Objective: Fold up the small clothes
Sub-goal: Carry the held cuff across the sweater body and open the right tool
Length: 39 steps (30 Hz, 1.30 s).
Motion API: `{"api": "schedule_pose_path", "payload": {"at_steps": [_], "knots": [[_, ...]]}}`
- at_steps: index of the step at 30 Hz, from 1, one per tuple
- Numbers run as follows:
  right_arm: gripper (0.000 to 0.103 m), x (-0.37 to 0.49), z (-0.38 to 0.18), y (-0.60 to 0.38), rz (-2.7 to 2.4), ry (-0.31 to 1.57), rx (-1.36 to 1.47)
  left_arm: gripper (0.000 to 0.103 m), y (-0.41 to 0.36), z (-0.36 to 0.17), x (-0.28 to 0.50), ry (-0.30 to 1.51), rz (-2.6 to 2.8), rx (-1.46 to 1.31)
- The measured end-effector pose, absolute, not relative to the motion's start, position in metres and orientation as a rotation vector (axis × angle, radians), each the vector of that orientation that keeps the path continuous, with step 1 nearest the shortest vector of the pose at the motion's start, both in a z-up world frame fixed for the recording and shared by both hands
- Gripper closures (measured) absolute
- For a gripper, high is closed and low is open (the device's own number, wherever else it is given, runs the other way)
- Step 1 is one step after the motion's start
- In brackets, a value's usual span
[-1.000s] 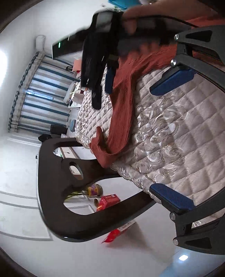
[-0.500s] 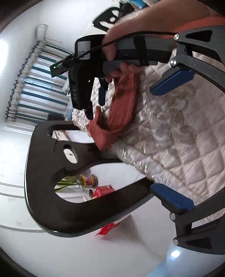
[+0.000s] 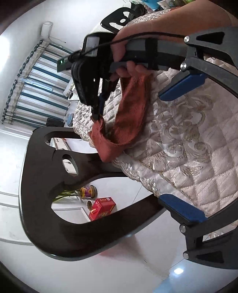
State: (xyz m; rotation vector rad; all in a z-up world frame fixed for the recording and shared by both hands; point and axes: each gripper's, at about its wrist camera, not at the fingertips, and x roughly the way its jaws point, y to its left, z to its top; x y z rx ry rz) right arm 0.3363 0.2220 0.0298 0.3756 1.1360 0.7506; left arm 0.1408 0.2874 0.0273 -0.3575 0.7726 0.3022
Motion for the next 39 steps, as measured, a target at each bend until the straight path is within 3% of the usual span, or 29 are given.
{"api": "schedule_pose_path", "payload": {"at_steps": [13, 21, 30, 39], "knots": [[0.098, 0.309, 0.139, 0.109, 0.715, 0.854, 0.419, 0.001, 0.257, 0.05, 0.164, 0.741, 0.261, -0.322], [0.098, 0.296, 0.176, 0.02, 0.612, 0.686, 0.385, 0.001, 0.218, 0.053, 0.184, 0.741, 0.179, -0.31], [0.098, 0.28, 0.177, -0.057, 0.495, 0.6, 0.365, 0.001, 0.182, 0.053, 0.201, 0.758, 0.142, -0.287], [0.098, 0.271, 0.136, -0.115, 0.36, 0.633, 0.342, 0.0, 0.167, 0.053, 0.218, 0.722, 0.111, -0.321]]}}
